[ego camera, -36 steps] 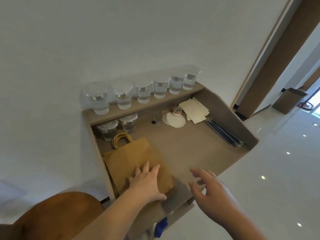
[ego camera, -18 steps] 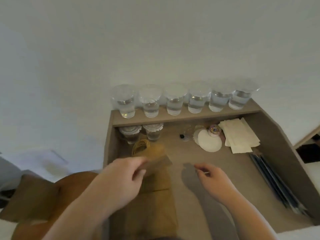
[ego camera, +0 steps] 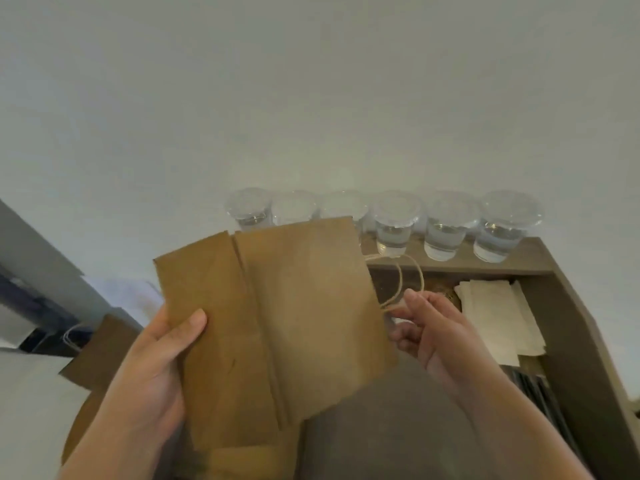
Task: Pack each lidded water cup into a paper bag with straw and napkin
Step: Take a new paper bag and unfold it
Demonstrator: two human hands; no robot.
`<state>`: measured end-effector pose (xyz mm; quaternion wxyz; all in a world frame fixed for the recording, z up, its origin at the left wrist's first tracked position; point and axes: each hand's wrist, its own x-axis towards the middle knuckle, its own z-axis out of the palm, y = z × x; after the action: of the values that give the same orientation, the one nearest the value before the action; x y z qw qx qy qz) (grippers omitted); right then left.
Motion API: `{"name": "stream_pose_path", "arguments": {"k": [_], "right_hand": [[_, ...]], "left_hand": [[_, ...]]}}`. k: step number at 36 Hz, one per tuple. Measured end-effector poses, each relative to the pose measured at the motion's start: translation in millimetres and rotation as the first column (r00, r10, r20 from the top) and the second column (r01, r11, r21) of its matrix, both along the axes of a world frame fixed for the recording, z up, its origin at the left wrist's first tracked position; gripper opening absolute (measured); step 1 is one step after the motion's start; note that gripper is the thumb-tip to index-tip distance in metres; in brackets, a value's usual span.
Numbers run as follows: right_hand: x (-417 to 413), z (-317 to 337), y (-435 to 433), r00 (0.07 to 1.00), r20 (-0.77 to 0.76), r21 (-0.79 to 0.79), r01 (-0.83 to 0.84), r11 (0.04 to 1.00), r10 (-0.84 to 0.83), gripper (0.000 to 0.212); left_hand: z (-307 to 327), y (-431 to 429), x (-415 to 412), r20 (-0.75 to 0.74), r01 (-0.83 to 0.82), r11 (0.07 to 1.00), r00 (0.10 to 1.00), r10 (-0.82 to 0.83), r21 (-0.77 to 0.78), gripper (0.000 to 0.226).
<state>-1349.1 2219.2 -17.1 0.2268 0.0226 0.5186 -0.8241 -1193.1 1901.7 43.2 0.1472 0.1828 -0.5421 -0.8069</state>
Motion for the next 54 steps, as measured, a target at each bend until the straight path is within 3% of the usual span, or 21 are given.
{"name": "stream_pose_path", "arguments": {"k": [3,5,9,13,17,19,20,22,26,29,31,34,36,38,42,45,48,54], "right_hand": [[8.1,-4.4,-7.1,0.973,0.126,-0.074,-0.184,0.980,0.192,0.067],[16.5,-10.1,-14.2,0.965,0.133,0.005,-0.229,0.973,0.226,0.076],[37.8,-10.6,-32.0,0.948,0.212,0.122,-0.268,0.956,0.239,0.069],[55.2,-10.9,-44.1,0.878,0.385,-0.046,-0.289,0.956,0.284,0.047],[55.2,-1.9,-40.9,0.934,0.236,-0.063,-0.259,0.964,0.267,0.043],[50.8,7.3,-33.2,0.974,0.172,-0.031,-0.142,0.989,0.145,0.042],[48.7,12.8,-27.4,0.990,0.112,0.019,-0.086,0.996,0.084,0.037],[48.0,31.1,-13.2,0.999,-0.047,0.178,-0.005,0.984,0.013,0.019],[53.0,62.4,20.3,0.937,-0.339,0.519,0.118,0.847,0.077,0.022],[64.2,80.4,29.1,0.875,-0.455,0.680,0.224,0.698,0.163,0.027],[75.0,92.0,26.5,0.868,-0.461,0.692,0.222,0.687,0.184,0.031],[91.3,103.6,16.8,0.893,-0.386,0.647,0.083,0.758,0.231,0.061],[97.3,104.6,8.0,0.906,-0.328,0.584,-0.027,0.811,0.267,0.056],[101.9,104.2,0.5,0.914,-0.305,0.502,-0.083,0.861,0.266,0.051],[103.6,111.5,2.4,0.934,-0.322,0.448,0.004,0.894,0.158,0.045],[98.2,121.0,15.8,0.937,-0.340,0.520,0.114,0.846,0.083,0.039],[91.2,123.5,31.5,0.941,-0.331,0.635,0.171,0.754,0.066,0.040],[84.3,126.5,44.4,0.934,-0.354,0.642,0.203,0.739,0.051,0.040]], "left_hand": [[-10.6,11.3,4.8,0.010,-0.024,0.998,1.000,0.023,0.057,0.031],[-18.0,14.2,7.3,0.015,-0.051,0.994,0.999,0.050,0.096,0.028],[-28.5,13.2,11.5,0.015,-0.075,0.986,0.997,0.074,0.152,0.034],[-27.0,7.6,2.4,0.055,-0.033,0.982,0.998,0.024,0.184,0.041],[-31.8,5.9,-7.2,0.129,-0.096,0.986,0.989,0.079,0.134,0.033],[-37.5,10.7,-9.2,0.167,-0.113,0.989,0.981,0.096,0.094,0.045],[-38.8,15.5,-10.6,0.205,-0.135,0.989,0.971,0.121,0.055,0.052],[-42.5,21.7,-23.9,0.253,-0.074,0.997,0.965,0.071,0.005,0.044],[-45.1,26.7,-34.3,0.359,0.107,0.994,0.927,-0.112,0.035,0.071],[-48.3,33.4,-28.9,0.389,0.206,0.978,0.901,-0.194,0.012,0.094],[-51.2,39.2,-26.1,0.397,0.302,0.952,0.880,-0.260,-0.046,0.108],[-48.7,51.1,-23.8,0.387,0.384,0.922,0.859,-0.335,-0.056,0.119],[-50.7,57.2,-24.8,0.363,0.385,0.922,0.865,-0.346,-0.040,0.122],[-50.9,60.9,-24.3,0.325,0.396,0.918,0.866,-0.381,0.023,0.112],[-49.1,61.4,-24.4,0.315,0.369,0.909,0.854,-0.415,0.195,0.072],[-48.2,51.8,-21.6,0.331,0.373,0.869,0.815,-0.475,0.327,0.052],[-50.8,42.0,-19.8,0.283,0.399,0.820,0.799,-0.530,0.410,0.049],[-59.0,43.7,-27.4,0.170,0.422,0.810,0.836,-0.522,0.407,0.074]]}}
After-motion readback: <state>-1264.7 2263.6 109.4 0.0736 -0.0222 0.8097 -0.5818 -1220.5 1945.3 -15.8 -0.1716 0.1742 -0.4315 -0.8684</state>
